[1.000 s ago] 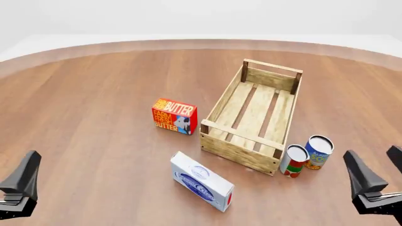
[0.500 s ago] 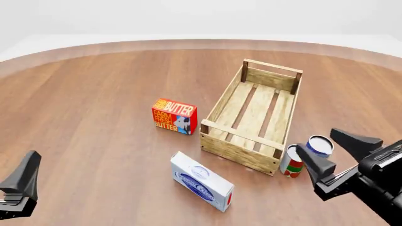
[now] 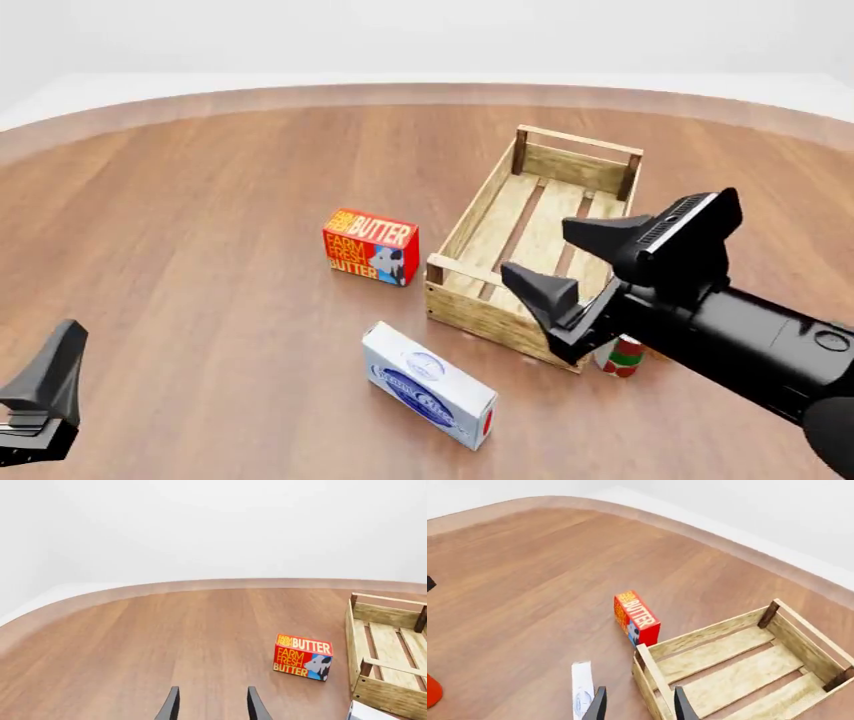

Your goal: Pick up the ketchup, and put it in the wooden tray.

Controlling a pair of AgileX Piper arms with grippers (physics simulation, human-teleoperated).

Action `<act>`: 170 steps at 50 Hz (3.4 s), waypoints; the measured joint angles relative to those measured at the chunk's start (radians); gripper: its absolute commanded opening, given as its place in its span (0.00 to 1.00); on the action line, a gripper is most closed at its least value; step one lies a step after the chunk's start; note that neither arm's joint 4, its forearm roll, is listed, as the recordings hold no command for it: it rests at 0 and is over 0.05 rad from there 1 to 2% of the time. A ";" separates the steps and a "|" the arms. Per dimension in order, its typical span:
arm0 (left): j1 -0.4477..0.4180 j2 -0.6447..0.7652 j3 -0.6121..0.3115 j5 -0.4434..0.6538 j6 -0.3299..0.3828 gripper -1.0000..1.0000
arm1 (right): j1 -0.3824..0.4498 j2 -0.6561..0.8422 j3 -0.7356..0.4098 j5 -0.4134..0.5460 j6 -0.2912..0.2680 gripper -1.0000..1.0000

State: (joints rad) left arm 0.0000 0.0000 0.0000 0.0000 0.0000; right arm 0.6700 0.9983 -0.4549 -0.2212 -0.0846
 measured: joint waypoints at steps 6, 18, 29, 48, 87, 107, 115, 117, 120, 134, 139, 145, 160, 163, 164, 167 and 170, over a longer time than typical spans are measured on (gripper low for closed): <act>0.000 0.000 0.000 0.000 0.000 1.00 | 0.065 0.058 -0.058 0.000 0.004 1.00; 0.000 0.000 0.000 0.000 0.000 1.00 | 0.178 0.160 -0.138 -0.014 0.014 1.00; 0.000 0.000 0.000 0.000 0.000 1.00 | 0.267 0.259 -0.191 -0.043 0.019 1.00; 0.000 0.000 0.000 0.000 0.000 1.00 | 0.409 0.449 -0.292 -0.097 0.032 1.00; 0.000 0.000 0.000 0.000 0.000 1.00 | 0.667 0.792 -0.508 -0.132 0.019 1.00; 0.000 0.000 0.000 0.000 0.000 1.00 | 0.727 0.878 -0.599 -0.104 0.012 1.00; 0.000 0.000 0.000 0.000 0.000 1.00 | 0.743 0.914 -0.632 -0.098 0.012 1.00; 0.000 0.000 0.000 0.000 0.000 1.00 | 0.746 0.923 -0.640 -0.097 0.012 1.00; 0.000 0.000 0.000 0.000 0.000 1.00 | 0.750 0.938 -0.652 -0.096 0.013 1.00; 0.000 0.000 0.000 0.000 0.000 1.00 | 0.754 1.009 -0.699 -0.095 0.021 1.00; 0.000 0.000 0.000 0.000 0.000 1.00 | 0.755 1.036 -0.716 -0.094 0.024 1.00; 0.000 0.000 0.000 0.000 0.000 1.00 | 0.759 1.071 -0.739 -0.091 0.029 1.00; 0.000 0.000 0.000 0.000 0.000 1.00 | 0.759 1.142 -0.778 -0.091 0.041 1.00; 0.000 0.000 0.000 0.000 0.000 1.00 | 0.758 1.152 -0.782 -0.092 0.043 1.00; 0.000 0.000 0.000 0.000 0.000 1.00 | 0.757 1.155 -0.784 -0.092 0.043 1.00; 0.000 0.000 0.000 0.000 0.000 1.00 | 0.754 1.164 -0.786 -0.094 0.044 1.00; 0.000 0.000 0.000 0.000 0.000 1.00 | 0.752 1.169 -0.788 -0.098 0.046 0.00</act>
State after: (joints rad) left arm 0.0000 0.0000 0.0000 0.0000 0.0000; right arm 1.4223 2.1670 -1.2425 -0.3192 -0.0387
